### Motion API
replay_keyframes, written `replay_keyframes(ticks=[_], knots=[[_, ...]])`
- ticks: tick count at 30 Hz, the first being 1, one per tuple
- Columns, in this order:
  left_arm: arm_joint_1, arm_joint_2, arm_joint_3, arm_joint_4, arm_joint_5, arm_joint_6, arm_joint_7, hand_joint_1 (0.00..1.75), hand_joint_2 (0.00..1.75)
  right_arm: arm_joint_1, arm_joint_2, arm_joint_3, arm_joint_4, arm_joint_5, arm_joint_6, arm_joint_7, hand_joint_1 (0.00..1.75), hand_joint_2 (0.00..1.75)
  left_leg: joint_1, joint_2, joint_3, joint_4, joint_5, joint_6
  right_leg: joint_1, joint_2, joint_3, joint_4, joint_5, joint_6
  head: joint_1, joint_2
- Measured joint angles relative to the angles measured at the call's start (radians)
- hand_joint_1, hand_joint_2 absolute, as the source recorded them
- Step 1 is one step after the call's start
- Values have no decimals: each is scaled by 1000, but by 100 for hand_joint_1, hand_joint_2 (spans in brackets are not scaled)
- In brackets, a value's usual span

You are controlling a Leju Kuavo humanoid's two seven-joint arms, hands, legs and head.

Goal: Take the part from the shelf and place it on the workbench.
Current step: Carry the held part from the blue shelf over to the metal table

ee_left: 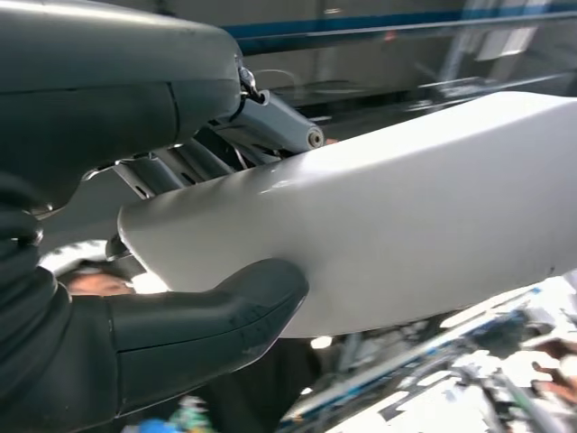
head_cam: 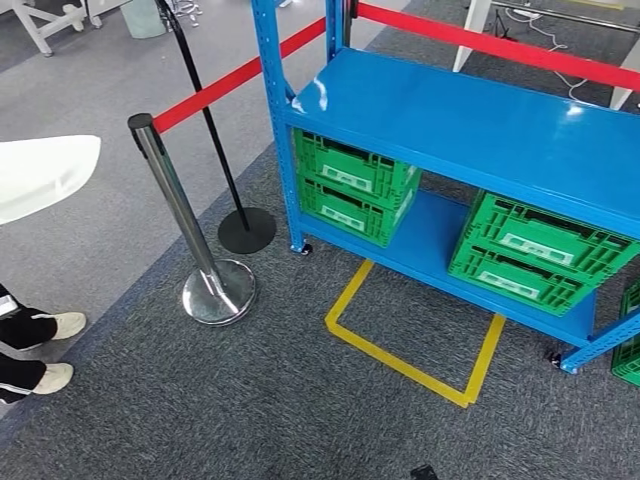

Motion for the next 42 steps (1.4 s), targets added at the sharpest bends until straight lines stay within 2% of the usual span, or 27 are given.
replay_keyframes(ticks=[1, 2, 4, 6, 8, 10, 12, 13, 14, 16, 18, 19, 20, 21, 23, 25, 27, 28, 30, 31, 32, 34, 35, 36, 38, 40, 42], knots=[[-3, 0, -1, 1, 0, 0, 0, 175, 175, 1, 0, 0, 0, 0, 0, 0, 0, 0, -1, 28, -33, 67, -33, -4, 1, -14, 0, 0, -1, -3, -4, 0], [-4, -2, -3, 2, 0, 0, 0, 175, 175, 3, 0, 0, 0, 0, 0, 0, 0, 0, 0, 40, -67, 137, -61, -7, 2, -29, -1, 0, -2, -5, -5, 0], [-2, -4, -9, 5, 0, 0, 0, 175, 175, 4, 0, 0, 0, 0, 0, 0, 0, 0, 1, 46, -100, 206, -73, -9, 2, -59, -1, 0, -4, -6, -5, 0], [-2, -3, -13, 7, 2, 0, 0, 175, 175, 2, 0, 0, 0, 0, 1, 0, 0, 0, 1, 61, -53, 122, -17, -9, 3, -86, 1, 0, -6, -3, -5, 0], [-6, -1, -14, 8, 5, 0, 0, 175, 175, 1, -1, 0, 0, 0, 2, 0, 0, 0, -3, 117, 22, -16, 33, -5, 9, -109, 6, 2, -11, 4, -6, 0], [-10, 0, -16, 9, 7, -1, 0, 175, 175, 0, -1, 0, 0, -1, 2, -1, 0, 0, -9, 145, 52, -76, 45, 6, 17, -132, 11, 1, -16, 14, -6, 0], [-9, 2, -17, 10, 9, -1, 0, 175, 175, 0, -1, 0, 0, -1, 2, -1, 0, 0, -10, 116, 47, -79, 47, 21, 18, -152, 15, -3, -19, 23, -5, 0], [-9, 4, -17, 11, 9, -1, 0, 175, 175, -1, -1, 0, 0, -1, 3, -2, 0, 0, -8, 103, 46, -80, 50, 28, 16, -141, 14, 4, -27, 29, -5, 0], [-10, 6, -17, 12, 9, -1, 0, 175, 175, -1, -1, 0, 0, 0, 3, -2, 0, 0, -6, 90, 45, -81, 52, 35, 14, -117, 4, 28, -44, 34, -4, 0], [-13, 7, -18, 12, 10, -1, 0, 175, 175, 0, -1, 0, 0, 0, 3, -4, 0, 0, -4, 65, 43, -82, 55, 45, 11, -49, -45, 142, -105, 39, -1, 0], [-13, 5, -21, 15, 11, -2, 0, 175, 175, 2, -1, 0, 0, 1, 3, -4, 0, 0, -6, 37, 40, -82, 57, 49, 12, -23, -110, 274, -156, 37, 0, 0], [-13, 4, -22, 16, 13, -2, 0, 175, 175, 3, -1, 0, 0, 1, 2, -4, 0, 0, -6, 21, 39, -82, 57, 49, 12, -21, -125, 299, -155, 36, -1, 0], [-12, 4, -22, 18, 15, -2, 0, 175, 175, 4, -1, 0, 1, 1, 2, -4, 0, 0, -7, 5, 39, -81, 58, 49, 12, -18, -121, 282, -134, 33, -1, 0], [-13, 4, -23, 19, 17, -2, 0, 175, 175, 3, -1, 0, 1, 1, 2, -4, 0, 0, -7, -10, 40, -81, 58, 49, 12, -12, -98, 227, -98, 30, 0, 0], [-13, 5, -23, 21, 20, -2, 0, 175, 175, 3, -1, 0, 1, 2, 1, -4, 0, 0, -6, -39, 39, -79, 58, 44, 6, 35, -32, 82, -31, 25, -1, 0], [-14, 8, -22, 22, 22, -1, 0, 175, 175, 2, -1, 0, 1, 2, 0, -4, 0, 0, -3, -64, 31, -77, 62, 34, 3, 72, 3, 11, -13, 23, -2, 0], [-10, 15, -21, 25, 25, -1, 0, 175, 175, 1, 0, 0, 1, 3, -1, -3, 0, 0, 3, -88, 22, -79, 69, 20, 5, 55, 7, 7, -13, 17, -2, 0], [-7, 19, -21, 27, 27, -1, 0, 175, 175, 0, 1, 0, 1, 4, -1, -3, 0, 0, 3, -80, 18, -75, 68, 15, 5, 43, 8, 5, -11, 12, -3, 0], [-7, 25, -20, 30, 30, 0, -1, 175, 175, 0, 2, 0, 2, 4, -1, -4, 0, 0, 0, -21, -10, -23, 36, 6, 3, 15, 10, -1, -7, 0, -6, 0], [-8, 25, -20, 31, 30, 1, -1, 175, 175, 1, 2, 0, 2, 4, -1, -4, 0, 0, -2, 15, -38, 34, 5, 3, 4, 1, 11, -2, -7, -4, -8, 0], [-9, 24, -21, 33, 31, 1, -2, 175, 175, 2, 2, 0, 2, 4, -1, -4, 0, 0, -1, 35, -73, 105, -28, 0, 4, -14, 10, -2, -8, -6, -10, 0], [-7, 19, -25, 39, 31, 1, -4, 175, 175, 3, 2, 0, 2, 3, -1, -4, 0, 0, 2, 45, -124, 208, -60, -5, 5, -44, 10, -2, -10, -8, -10, 0], [-6, 17, -26, 43, 31, 1, -5, 175, 175, 3, 2, 0, 2, 2, -2, -4, 0, 0, 4, 47, -122, 207, -48, -7, 5, -58, 10, -2, -11, -7, -10, 0], [-7, 16, -27, 45, 31, 1, -5, 175, 175, 2, 2, 0, 2, 2, -2, -4, 0, 0, 6, 53, -99, 165, -21, -8, 5, -73, 12, -2, -13, -5, -10, 0], [-11, 15, -27, 48, 30, 1, -6, 175, 175, 1, 2, 0, 2, 2, -2, -4, 0, 0, 4, 98, -18, 23, 38, -10, 8, -98, 18, 0, -21, 4, -11, 0], [-15, 14, -30, 50, 30, 2, -6, 175, 175, -1, 2, 0, 2, 1, -3, -5, 0, 0, -1, 129, 29, -62, 60, -1, 16, -120, 23, 1, -29, 14, -10, 0], [-16, 13, -35, 53, 30, 2, -8, 175, 175, -2, 1, 0, 2, 1, -4, -6, 0, 0, -4, 108, 28, -71, 59, 14, 18, -144, 29, -2, -35, 23, -9, 0]])
